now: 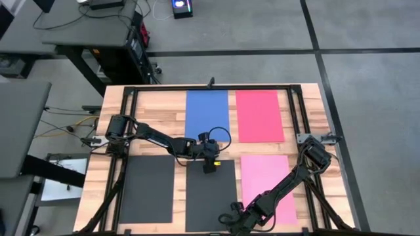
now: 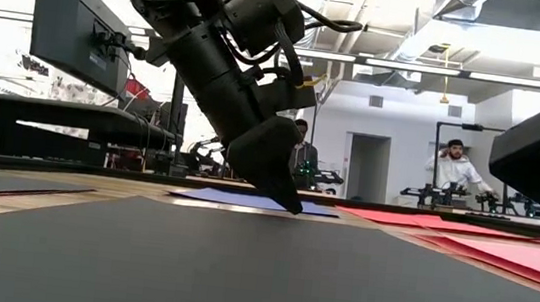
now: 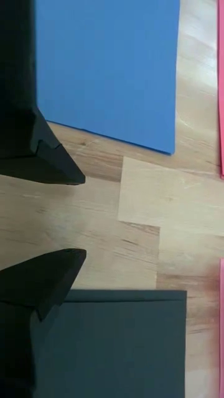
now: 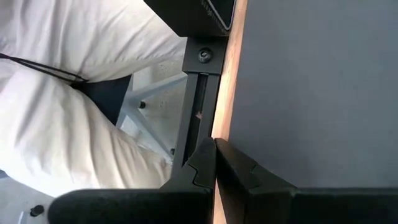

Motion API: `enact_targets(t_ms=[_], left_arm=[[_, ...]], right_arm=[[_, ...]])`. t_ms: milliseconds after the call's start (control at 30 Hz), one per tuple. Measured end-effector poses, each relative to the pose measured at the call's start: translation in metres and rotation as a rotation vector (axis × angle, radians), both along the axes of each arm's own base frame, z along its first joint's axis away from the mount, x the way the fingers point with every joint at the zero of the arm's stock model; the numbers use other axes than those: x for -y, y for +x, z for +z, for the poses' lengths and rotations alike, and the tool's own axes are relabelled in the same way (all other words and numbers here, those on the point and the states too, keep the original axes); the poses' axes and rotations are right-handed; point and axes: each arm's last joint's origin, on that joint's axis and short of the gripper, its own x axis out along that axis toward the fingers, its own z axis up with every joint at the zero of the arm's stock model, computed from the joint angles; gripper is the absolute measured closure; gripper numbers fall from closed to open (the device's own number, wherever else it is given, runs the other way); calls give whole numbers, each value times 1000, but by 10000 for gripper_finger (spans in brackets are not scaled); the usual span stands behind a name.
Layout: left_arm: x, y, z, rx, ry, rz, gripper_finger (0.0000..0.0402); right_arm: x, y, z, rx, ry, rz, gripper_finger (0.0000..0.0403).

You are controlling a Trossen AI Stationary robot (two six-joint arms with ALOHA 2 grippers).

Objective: Organize paper
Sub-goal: Adjust the black papers

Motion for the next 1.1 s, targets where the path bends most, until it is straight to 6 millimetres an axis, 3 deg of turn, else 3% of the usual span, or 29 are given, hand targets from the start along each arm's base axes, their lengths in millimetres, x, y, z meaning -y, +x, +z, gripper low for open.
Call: enact_targets(t_ms=[1100], left_arm=[[-1, -2, -2, -27, 8, -5, 240]], right_arm=[[6, -1, -4, -34, -46, -42, 403]])
